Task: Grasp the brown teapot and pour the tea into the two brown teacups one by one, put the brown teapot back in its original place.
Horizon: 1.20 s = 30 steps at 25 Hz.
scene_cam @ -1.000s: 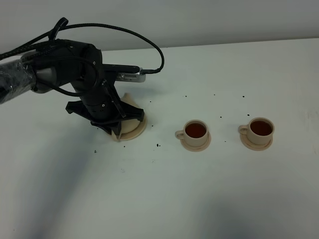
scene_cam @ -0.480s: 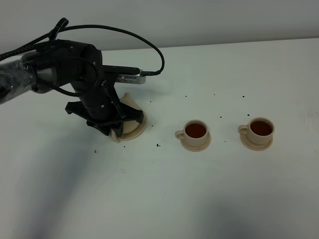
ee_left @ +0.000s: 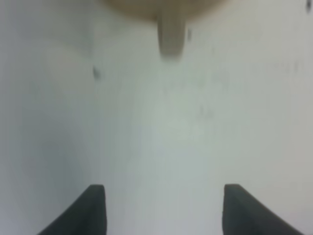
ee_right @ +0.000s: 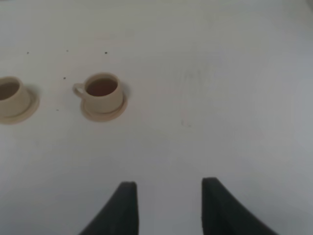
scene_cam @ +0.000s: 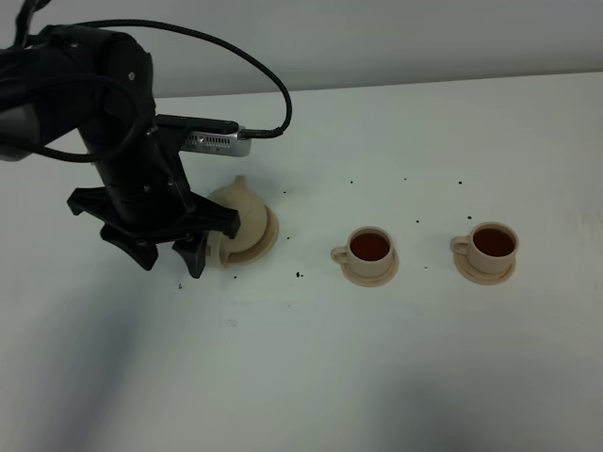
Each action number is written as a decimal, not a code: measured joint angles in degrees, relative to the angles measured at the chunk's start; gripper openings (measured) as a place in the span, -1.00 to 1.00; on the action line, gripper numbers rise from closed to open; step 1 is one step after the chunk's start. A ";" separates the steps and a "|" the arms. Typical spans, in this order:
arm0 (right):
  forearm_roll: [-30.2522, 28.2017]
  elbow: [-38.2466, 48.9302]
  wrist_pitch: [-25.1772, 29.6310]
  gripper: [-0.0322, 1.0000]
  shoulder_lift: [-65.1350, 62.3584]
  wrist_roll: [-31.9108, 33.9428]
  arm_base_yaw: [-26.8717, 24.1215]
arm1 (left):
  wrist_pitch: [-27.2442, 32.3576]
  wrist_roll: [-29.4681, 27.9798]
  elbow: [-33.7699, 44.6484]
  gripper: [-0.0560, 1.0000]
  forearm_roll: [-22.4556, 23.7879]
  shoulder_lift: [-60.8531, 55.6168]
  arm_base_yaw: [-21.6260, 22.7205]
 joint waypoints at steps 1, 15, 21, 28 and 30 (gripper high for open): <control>0.00 0.00 0.00 -0.29 0.00 0.00 0.00 | 0.07 0.00 1.77 0.14 0.00 -2.03 -0.25; 0.00 0.00 0.00 -0.29 0.00 0.00 0.00 | -8.41 0.22 45.79 0.08 2.07 -43.75 -0.98; 0.00 0.00 0.00 -0.29 0.00 0.00 0.00 | -8.99 0.35 51.11 0.08 3.24 -57.09 -0.98; 0.00 0.00 0.00 -0.29 0.00 0.00 0.00 | -8.95 0.40 51.29 0.08 3.24 -66.66 -0.29; 0.00 0.00 0.00 -0.29 0.00 0.00 0.00 | -8.90 0.40 51.29 0.08 3.24 -70.37 1.67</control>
